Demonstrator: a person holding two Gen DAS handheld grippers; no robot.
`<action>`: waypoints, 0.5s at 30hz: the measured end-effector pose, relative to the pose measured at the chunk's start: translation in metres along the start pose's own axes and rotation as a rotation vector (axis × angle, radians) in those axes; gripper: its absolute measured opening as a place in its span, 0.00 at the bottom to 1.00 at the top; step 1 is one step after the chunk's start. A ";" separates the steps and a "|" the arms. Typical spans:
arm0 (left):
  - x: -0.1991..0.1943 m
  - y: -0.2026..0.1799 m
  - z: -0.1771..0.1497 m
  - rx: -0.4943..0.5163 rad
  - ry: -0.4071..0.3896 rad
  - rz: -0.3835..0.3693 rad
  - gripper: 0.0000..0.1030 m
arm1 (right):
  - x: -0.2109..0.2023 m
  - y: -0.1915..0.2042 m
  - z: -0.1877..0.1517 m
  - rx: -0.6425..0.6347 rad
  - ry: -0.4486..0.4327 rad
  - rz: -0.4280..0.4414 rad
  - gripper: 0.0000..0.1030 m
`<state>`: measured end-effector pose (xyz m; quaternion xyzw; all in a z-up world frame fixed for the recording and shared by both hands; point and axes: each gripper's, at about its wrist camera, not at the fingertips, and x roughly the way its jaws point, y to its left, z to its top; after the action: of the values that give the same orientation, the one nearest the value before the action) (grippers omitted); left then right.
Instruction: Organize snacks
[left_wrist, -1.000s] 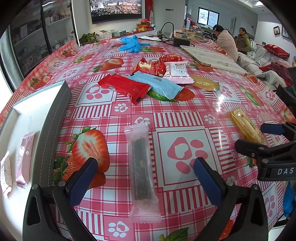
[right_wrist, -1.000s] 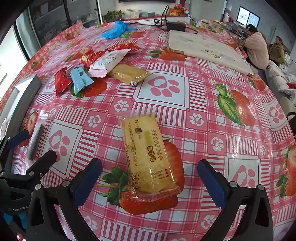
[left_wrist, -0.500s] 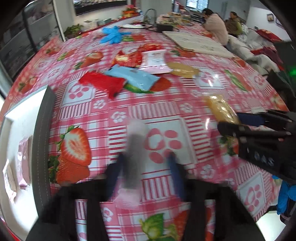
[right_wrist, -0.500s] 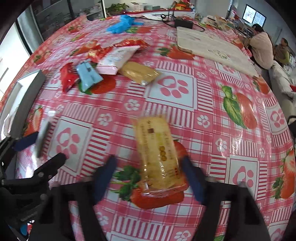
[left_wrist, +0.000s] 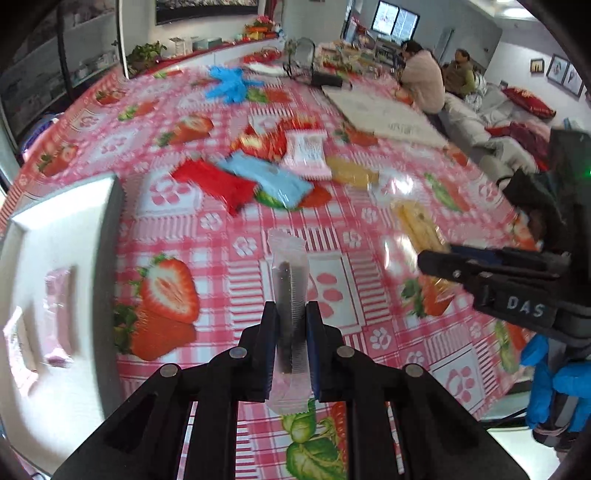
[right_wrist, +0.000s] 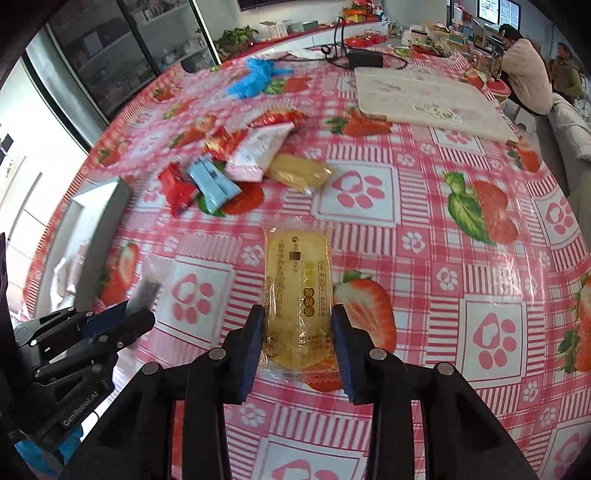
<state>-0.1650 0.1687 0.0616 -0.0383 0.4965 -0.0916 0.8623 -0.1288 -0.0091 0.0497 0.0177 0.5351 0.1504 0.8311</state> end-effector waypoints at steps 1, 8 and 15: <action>-0.008 0.004 0.003 -0.007 -0.018 -0.002 0.16 | -0.002 0.004 0.004 0.002 -0.003 0.015 0.37; -0.053 0.042 0.018 -0.065 -0.116 0.015 0.16 | -0.019 0.048 0.024 -0.066 -0.038 0.062 0.37; -0.076 0.099 0.022 -0.133 -0.167 0.103 0.16 | -0.020 0.112 0.048 -0.179 -0.053 0.119 0.37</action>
<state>-0.1711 0.2797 0.1219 -0.0773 0.4293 -0.0105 0.8998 -0.1190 0.0990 0.1093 -0.0211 0.4953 0.2462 0.8328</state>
